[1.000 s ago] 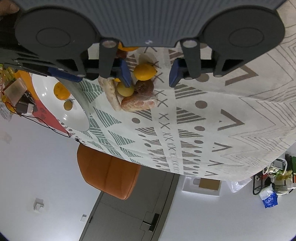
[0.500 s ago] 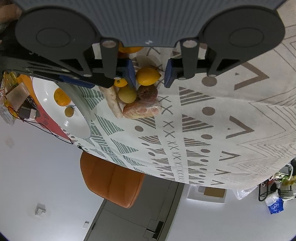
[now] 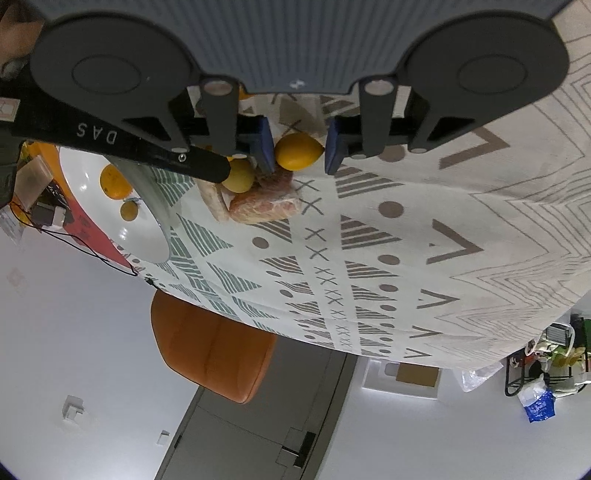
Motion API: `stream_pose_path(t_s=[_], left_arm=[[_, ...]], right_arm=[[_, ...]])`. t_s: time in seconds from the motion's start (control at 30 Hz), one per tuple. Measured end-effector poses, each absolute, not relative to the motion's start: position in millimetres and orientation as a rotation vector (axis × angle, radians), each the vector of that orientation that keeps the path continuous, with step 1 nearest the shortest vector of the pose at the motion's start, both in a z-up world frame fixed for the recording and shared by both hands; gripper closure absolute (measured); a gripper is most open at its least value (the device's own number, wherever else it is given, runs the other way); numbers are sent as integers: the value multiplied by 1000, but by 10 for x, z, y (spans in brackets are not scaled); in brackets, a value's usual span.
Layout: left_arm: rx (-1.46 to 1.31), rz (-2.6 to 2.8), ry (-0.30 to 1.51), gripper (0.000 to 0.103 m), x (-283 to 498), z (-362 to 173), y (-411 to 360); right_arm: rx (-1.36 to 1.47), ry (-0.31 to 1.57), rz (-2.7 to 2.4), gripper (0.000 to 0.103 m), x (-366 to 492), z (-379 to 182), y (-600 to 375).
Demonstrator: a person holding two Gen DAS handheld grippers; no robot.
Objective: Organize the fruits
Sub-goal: 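Grasp the peeled pink pomelo with the right tool while the left tool grasps a small yellow citrus, then carry both fruits onto the white plate and open both tools to release them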
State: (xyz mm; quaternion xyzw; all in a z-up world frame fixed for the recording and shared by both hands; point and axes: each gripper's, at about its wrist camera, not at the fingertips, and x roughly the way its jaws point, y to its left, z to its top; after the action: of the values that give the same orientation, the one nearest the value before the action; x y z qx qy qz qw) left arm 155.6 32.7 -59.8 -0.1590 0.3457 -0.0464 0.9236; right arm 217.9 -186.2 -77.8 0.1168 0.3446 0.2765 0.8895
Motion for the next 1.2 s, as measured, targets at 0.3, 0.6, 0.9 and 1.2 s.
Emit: stream_pose_path(t_s=[0.3, 0.6, 0.9, 1.2], left_arm=[[-326, -80, 696, 75, 1514, -555, 362], [-312, -77, 669, 75, 1471, -450, 312], [-287, -84, 645, 75, 1438, -362, 204], [-271, -99, 629, 75, 1411, -303, 90]], right_arm=[[237, 708, 558, 51, 2141, -766, -1878], [235, 663, 564, 52, 2048, -647, -1944], [233, 610, 568, 55, 1959, -542, -2044], [246, 568, 561, 58, 1888, -473, -2172]])
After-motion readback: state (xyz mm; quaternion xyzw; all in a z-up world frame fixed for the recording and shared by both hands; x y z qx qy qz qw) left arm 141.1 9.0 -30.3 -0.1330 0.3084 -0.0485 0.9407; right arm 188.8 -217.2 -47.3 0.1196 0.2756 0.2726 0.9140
